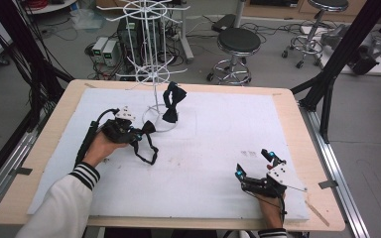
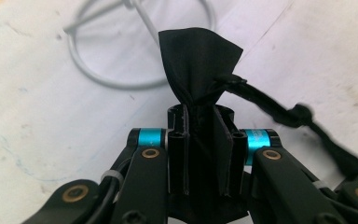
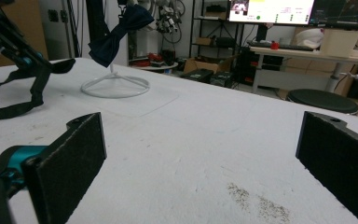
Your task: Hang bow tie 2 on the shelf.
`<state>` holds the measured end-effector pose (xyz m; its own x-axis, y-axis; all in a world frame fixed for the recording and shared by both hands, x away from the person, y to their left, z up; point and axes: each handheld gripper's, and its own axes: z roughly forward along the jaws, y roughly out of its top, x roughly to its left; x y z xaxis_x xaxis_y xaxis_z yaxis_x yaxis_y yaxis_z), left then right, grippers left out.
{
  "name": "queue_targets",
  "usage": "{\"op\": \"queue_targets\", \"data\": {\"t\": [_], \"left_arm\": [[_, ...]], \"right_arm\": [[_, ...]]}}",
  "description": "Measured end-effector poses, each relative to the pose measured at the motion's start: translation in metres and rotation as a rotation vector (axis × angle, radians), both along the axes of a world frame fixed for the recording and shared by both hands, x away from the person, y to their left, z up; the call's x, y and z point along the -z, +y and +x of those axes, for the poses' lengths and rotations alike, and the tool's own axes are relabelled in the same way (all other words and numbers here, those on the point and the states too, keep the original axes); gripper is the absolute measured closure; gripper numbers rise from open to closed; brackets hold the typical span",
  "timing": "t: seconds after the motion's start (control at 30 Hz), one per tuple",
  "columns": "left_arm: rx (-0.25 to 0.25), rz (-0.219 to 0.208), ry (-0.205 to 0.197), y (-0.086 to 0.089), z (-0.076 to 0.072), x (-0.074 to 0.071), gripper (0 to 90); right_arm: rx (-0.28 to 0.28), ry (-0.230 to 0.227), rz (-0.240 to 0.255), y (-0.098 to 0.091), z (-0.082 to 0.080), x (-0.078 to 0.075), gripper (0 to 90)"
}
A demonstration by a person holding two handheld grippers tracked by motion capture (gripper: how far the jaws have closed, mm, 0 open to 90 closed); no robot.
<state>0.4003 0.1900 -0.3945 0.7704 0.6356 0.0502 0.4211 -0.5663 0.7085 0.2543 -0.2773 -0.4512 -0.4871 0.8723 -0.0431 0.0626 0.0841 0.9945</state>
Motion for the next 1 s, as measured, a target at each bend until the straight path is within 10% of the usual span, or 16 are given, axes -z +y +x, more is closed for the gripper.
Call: {"op": "queue_targets", "data": {"t": [1.0], "left_arm": [[-0.031, -0.205, -0.156, 0.047, -0.036, -0.054, 76.7]], "right_arm": [[0.005, -0.006, -0.002, 0.000, 0.000, 0.000, 0.8]]}}
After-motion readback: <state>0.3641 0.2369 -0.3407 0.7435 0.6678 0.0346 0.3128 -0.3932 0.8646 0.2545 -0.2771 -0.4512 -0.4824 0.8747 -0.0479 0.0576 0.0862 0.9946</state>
